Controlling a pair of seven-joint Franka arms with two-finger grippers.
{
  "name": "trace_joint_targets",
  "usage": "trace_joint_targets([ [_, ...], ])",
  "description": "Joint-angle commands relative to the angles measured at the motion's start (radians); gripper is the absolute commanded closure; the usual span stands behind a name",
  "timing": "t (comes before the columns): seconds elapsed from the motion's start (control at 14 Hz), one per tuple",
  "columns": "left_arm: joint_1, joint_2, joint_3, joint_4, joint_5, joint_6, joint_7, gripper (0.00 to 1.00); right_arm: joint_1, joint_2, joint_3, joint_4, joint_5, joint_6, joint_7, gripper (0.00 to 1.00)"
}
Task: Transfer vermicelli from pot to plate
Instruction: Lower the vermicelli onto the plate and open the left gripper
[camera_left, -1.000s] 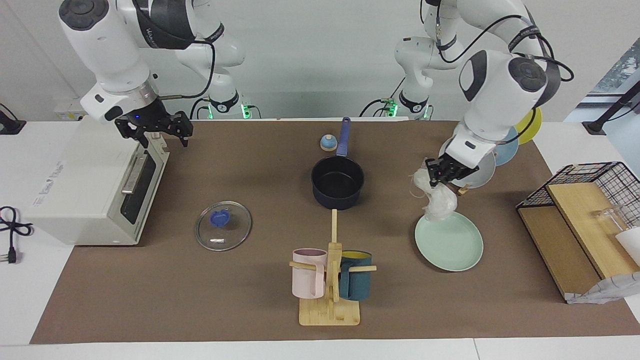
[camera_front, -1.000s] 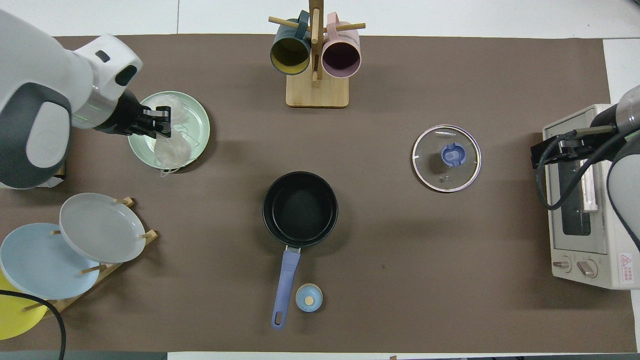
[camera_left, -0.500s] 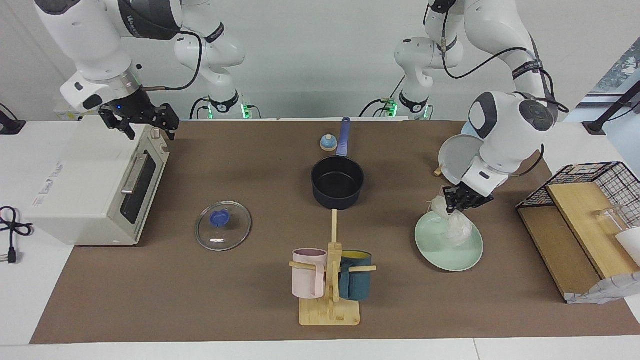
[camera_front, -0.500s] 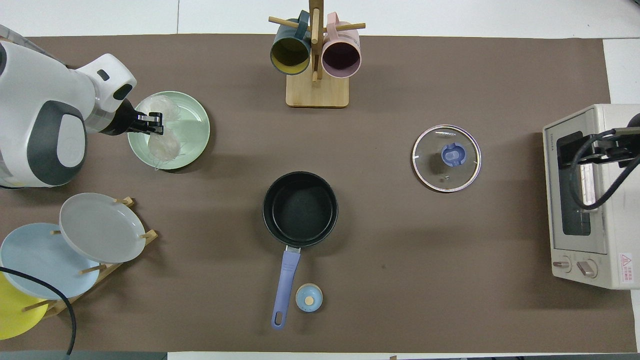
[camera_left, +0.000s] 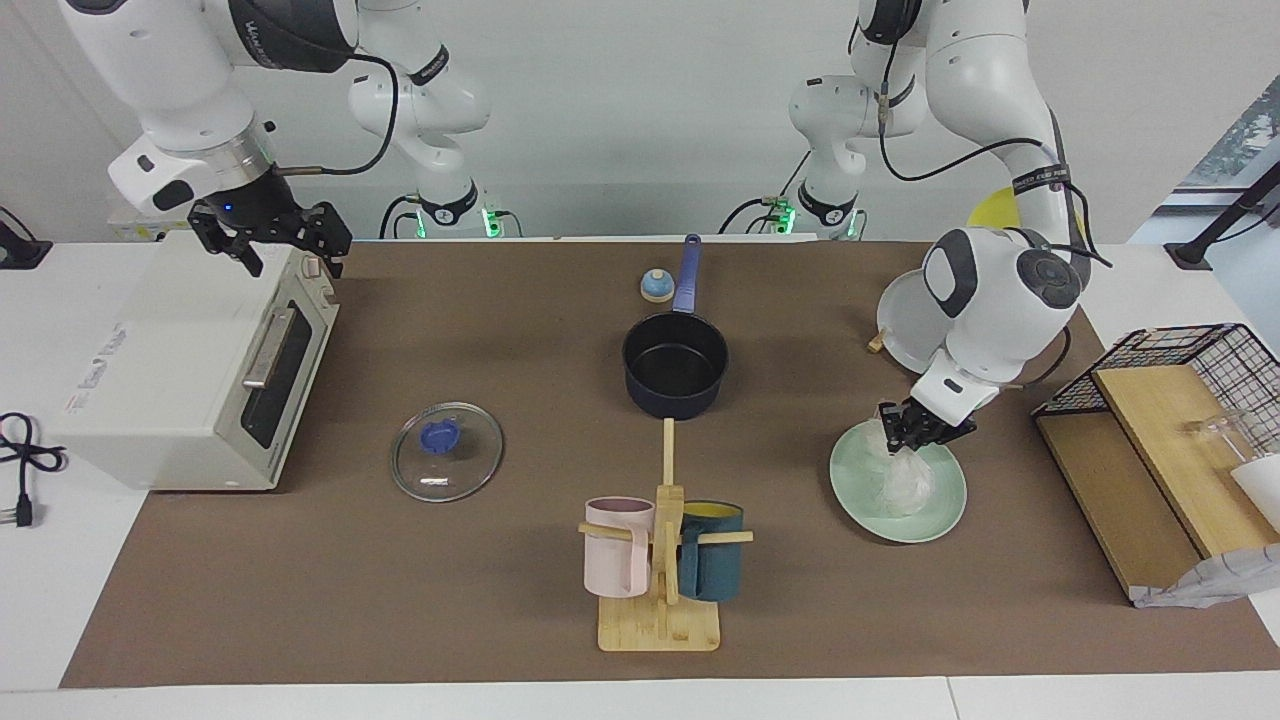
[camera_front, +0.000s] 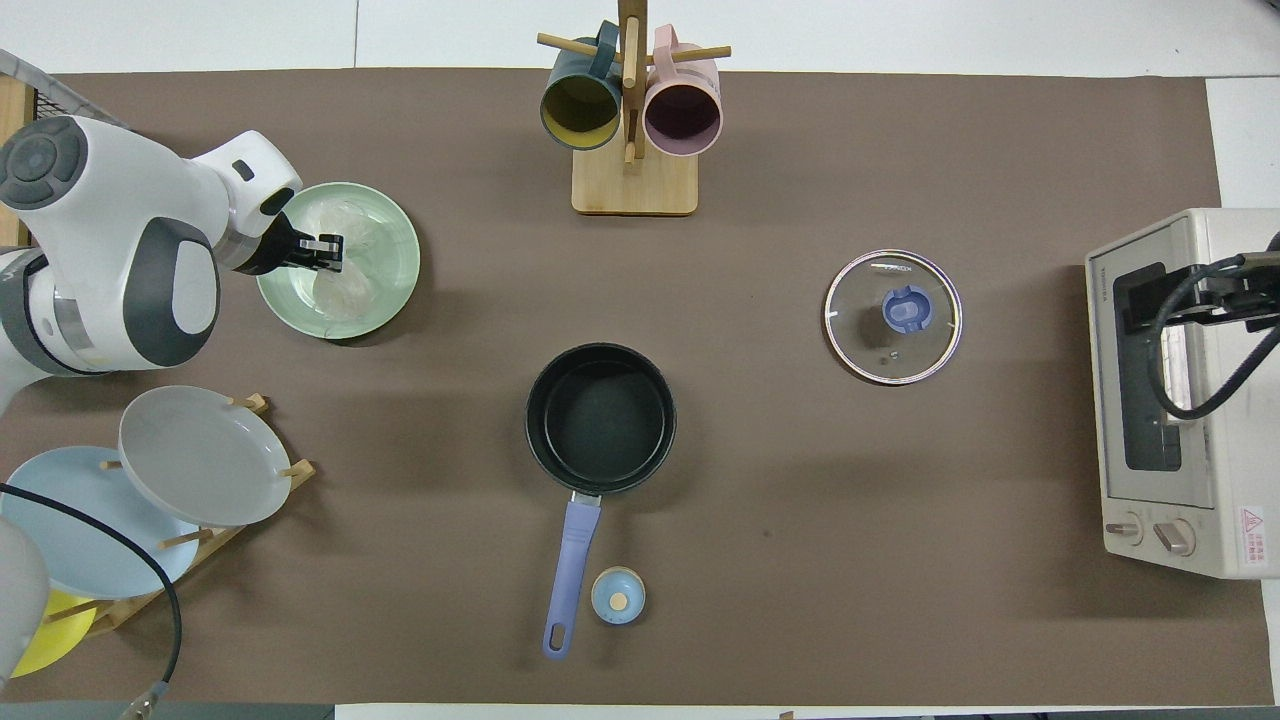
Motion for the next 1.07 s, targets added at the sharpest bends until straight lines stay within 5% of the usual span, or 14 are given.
trace_joint_targets([
  [0.0,0.011,0.023,-0.006,-0.01,0.012,0.058,0.062,1.0,0.002,-0.003,0.0,0.002,0.024,0.007,-0.002,0.0],
  [0.29,0.022,0.03,-0.005,-0.025,0.013,0.086,0.146,0.94,0.002,-0.001,0.004,0.002,0.025,0.007,0.001,0.0],
  [0.36,0.025,0.027,-0.005,-0.025,0.013,0.08,0.166,0.01,0.002,-0.003,0.006,0.002,0.024,0.007,0.001,0.0],
  [0.79,0.041,-0.059,-0.005,0.175,0.012,-0.318,0.095,0.0,0.002,-0.001,0.007,0.003,0.025,0.007,0.004,0.0],
  [1.0,0.025,-0.127,-0.008,0.219,0.012,-0.402,-0.063,0.0,0.002,0.0,0.02,0.005,0.025,0.007,0.005,0.0],
])
